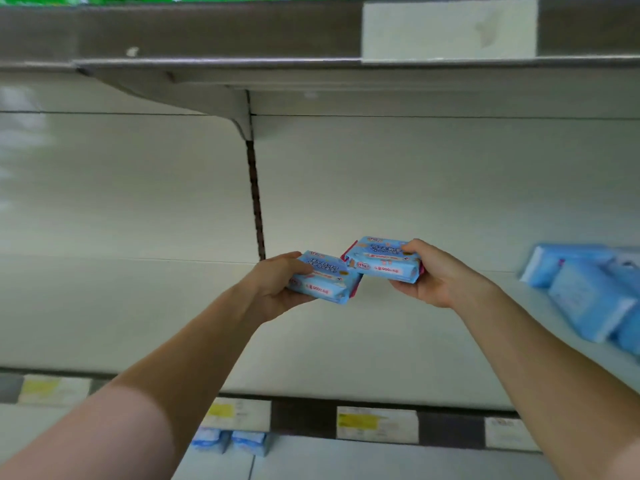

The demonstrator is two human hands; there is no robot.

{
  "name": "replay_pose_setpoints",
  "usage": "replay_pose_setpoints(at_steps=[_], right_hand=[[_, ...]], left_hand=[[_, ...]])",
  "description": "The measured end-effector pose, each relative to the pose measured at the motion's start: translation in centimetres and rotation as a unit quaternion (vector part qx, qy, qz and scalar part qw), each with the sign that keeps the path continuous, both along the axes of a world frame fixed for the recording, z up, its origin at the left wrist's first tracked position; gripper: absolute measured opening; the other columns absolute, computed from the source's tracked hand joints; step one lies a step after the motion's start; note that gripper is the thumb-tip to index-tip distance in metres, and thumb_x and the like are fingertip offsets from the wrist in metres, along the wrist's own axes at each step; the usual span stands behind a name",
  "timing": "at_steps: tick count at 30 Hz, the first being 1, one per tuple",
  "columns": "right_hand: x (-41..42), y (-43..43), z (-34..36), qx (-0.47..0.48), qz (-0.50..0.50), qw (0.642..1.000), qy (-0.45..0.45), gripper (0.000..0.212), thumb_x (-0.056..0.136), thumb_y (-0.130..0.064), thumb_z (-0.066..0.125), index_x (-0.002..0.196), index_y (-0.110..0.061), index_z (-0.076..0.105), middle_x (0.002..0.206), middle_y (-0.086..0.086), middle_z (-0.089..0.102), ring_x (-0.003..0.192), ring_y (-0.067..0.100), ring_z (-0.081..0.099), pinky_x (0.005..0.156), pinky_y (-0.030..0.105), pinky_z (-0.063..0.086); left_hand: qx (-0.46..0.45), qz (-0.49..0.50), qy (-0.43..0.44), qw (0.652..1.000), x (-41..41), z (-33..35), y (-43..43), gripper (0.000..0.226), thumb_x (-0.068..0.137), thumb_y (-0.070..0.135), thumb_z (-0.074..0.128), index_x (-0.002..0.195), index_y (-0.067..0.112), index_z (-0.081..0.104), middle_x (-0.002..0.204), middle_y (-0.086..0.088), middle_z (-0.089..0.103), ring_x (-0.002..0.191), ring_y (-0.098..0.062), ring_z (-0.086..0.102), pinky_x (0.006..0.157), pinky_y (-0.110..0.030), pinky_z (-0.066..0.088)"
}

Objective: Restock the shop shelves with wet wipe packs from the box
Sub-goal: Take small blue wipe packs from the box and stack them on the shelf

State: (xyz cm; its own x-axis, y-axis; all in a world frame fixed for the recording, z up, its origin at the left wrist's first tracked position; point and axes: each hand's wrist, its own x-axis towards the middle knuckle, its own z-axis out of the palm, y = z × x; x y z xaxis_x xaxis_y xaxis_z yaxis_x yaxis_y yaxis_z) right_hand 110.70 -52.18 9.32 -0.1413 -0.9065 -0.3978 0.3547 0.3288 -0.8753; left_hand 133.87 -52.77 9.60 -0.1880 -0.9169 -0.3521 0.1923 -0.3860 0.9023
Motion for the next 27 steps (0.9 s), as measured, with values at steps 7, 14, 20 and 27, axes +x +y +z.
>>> replay_pose_setpoints(at_steps=[7, 14, 20, 27], right_hand=[[-5.6, -1.2, -1.8, 0.006, -0.034, 0.996, 0.081, 0.004, 0.094, -0.011, 0.057, 0.09, -0.009, 0.058, 0.088, 0.011, 0.066, 0.074, 0.021, 0.064, 0.064, 0.034, 0.053], [-8.4, -3.4, -4.3, 0.03, -0.028, 0.989, 0.139, 0.003, 0.093, -0.004, 0.058, 0.094, -0.007, 0.059, 0.086, 0.01, 0.065, 0.073, 0.023, 0.064, 0.062, 0.038, 0.054], [-8.5, -5.2, -5.9, 0.032, -0.04, 0.978, 0.204, 0.006, 0.089, 0.004, 0.059, 0.095, 0.002, 0.058, 0.097, 0.02, 0.062, 0.083, 0.032, 0.063, 0.069, 0.045, 0.053], [-9.4, -6.7, -7.2, 0.014, -0.039, 0.916, 0.4, 0.014, 0.084, -0.016, 0.061, 0.092, -0.007, 0.068, 0.091, 0.013, 0.07, 0.084, 0.031, 0.069, 0.074, 0.034, 0.055]], left_hand=[[0.0, 0.028, -0.004, 1.0, -4.2, -0.9, -1.4, 0.039, 0.092, -0.007, 0.051, 0.128, 0.005, 0.052, 0.106, -0.019, 0.065, 0.082, -0.028, 0.066, 0.063, -0.038, 0.055], [0.003, 0.053, 0.003, 0.999, -5.9, -1.2, -2.1, 0.037, 0.091, -0.009, 0.05, 0.124, 0.007, 0.052, 0.099, -0.017, 0.064, 0.081, -0.028, 0.066, 0.062, -0.038, 0.053], [0.01, 0.041, -0.004, 0.999, -8.1, -1.4, -2.6, 0.03, 0.091, -0.009, 0.051, 0.116, 0.009, 0.053, 0.096, -0.016, 0.064, 0.08, -0.028, 0.065, 0.063, -0.038, 0.053], [0.021, 0.022, 0.002, 1.0, -10.6, -1.9, -3.6, 0.023, 0.091, -0.008, 0.05, 0.106, 0.008, 0.056, 0.095, -0.016, 0.064, 0.078, -0.027, 0.066, 0.063, -0.037, 0.054]])
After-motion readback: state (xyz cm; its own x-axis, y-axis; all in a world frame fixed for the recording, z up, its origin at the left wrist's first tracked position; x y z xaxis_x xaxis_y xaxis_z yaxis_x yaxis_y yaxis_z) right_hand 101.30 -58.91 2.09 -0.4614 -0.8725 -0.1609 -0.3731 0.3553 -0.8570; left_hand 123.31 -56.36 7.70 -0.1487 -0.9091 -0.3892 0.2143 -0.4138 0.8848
